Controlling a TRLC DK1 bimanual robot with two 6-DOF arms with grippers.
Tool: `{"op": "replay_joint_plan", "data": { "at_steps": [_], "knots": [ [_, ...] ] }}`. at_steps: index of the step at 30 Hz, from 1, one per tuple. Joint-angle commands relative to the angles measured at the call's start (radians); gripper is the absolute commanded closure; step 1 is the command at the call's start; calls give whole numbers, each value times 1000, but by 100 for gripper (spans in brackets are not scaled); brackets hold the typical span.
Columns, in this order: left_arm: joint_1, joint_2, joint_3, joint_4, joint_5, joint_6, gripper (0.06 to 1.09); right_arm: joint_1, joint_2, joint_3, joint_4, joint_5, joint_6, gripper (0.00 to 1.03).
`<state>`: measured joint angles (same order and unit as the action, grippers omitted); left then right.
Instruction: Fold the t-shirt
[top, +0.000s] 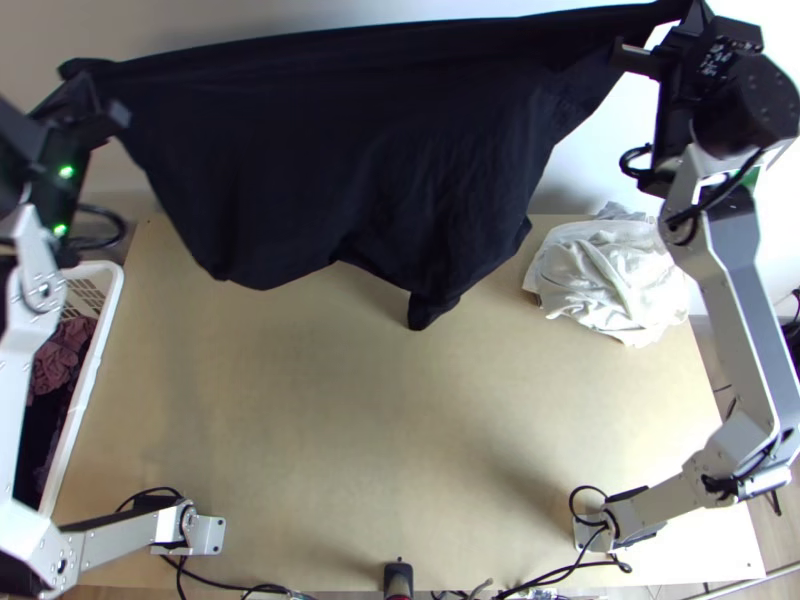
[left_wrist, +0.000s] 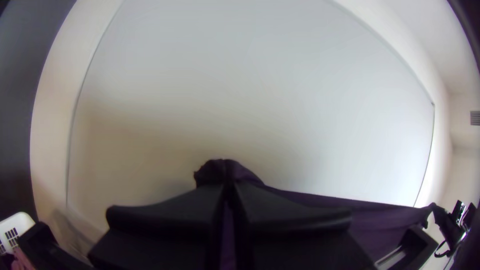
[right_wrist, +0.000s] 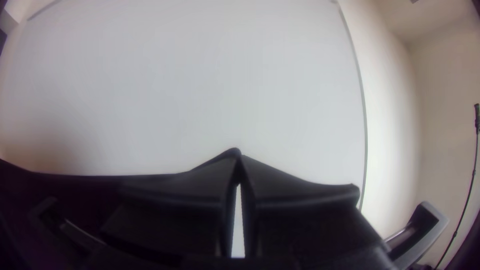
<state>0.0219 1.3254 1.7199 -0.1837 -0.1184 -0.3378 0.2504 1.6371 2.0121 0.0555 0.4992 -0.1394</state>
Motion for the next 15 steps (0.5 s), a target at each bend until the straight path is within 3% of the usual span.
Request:
{"op": "replay_joint_plan", "data": {
  "at_steps": [1, 3, 10, 15],
  "knots": [
    [-51, 135, -20, 205, -158, 77, 105, -20, 89, -50, 202, 85, -88, 100],
    [-46, 182, -14, 290, -234, 52, 105, -23, 122, -46, 245, 99, -101, 100],
    [-27, 339, 87, 305, -250, -20, 105, -74, 314, 135, 271, 96, -95, 100],
    [-13, 443, 218, 313, -273, -15, 105, -88, 455, 312, 307, 94, -169, 100]
  ]
}}
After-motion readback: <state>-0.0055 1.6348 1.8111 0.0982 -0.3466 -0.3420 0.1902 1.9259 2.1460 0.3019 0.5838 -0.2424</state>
